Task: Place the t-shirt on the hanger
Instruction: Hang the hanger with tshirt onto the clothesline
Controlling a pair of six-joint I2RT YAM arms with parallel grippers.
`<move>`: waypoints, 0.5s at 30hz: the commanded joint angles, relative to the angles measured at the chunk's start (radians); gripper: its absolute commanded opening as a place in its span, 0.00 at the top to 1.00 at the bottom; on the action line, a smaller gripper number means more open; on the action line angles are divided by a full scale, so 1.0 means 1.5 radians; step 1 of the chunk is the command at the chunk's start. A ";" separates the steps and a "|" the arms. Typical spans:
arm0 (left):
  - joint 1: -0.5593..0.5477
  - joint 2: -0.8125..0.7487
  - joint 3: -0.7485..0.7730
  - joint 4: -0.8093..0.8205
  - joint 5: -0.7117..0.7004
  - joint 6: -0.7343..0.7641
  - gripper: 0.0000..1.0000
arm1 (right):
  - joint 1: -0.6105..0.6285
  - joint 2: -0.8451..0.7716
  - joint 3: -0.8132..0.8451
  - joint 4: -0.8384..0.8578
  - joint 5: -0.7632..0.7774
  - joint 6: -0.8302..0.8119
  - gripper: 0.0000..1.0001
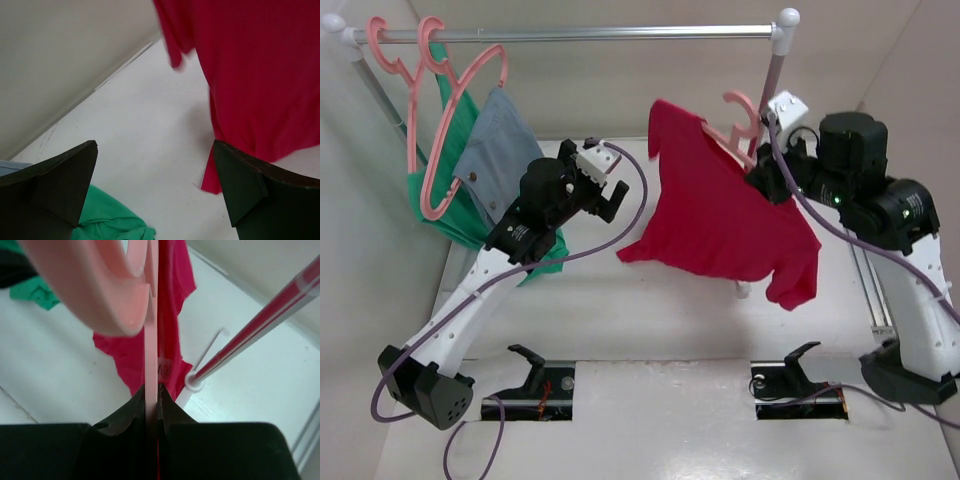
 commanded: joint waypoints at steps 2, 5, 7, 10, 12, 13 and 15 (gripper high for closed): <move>-0.002 -0.021 -0.021 0.030 0.010 -0.030 0.00 | 0.089 0.108 0.254 -0.024 0.200 0.043 1.00; -0.002 -0.028 -0.034 0.030 0.017 -0.030 0.00 | 0.089 0.198 0.412 -0.043 0.249 0.043 1.00; -0.008 -0.034 -0.040 0.030 0.023 -0.030 0.00 | 0.070 0.228 0.461 -0.043 0.259 0.043 1.00; -0.008 -0.049 -0.054 0.030 0.023 -0.030 0.00 | 0.039 0.237 0.474 0.019 0.265 0.051 1.00; -0.008 -0.056 -0.060 0.030 0.017 -0.030 0.00 | 0.013 0.230 0.438 0.080 0.258 0.057 1.00; -0.008 -0.064 -0.066 0.030 0.017 -0.030 0.00 | 0.003 0.230 0.428 0.096 0.251 0.057 1.00; -0.008 -0.064 -0.067 0.036 0.017 -0.030 0.00 | -0.022 0.246 0.421 0.124 0.235 0.057 1.00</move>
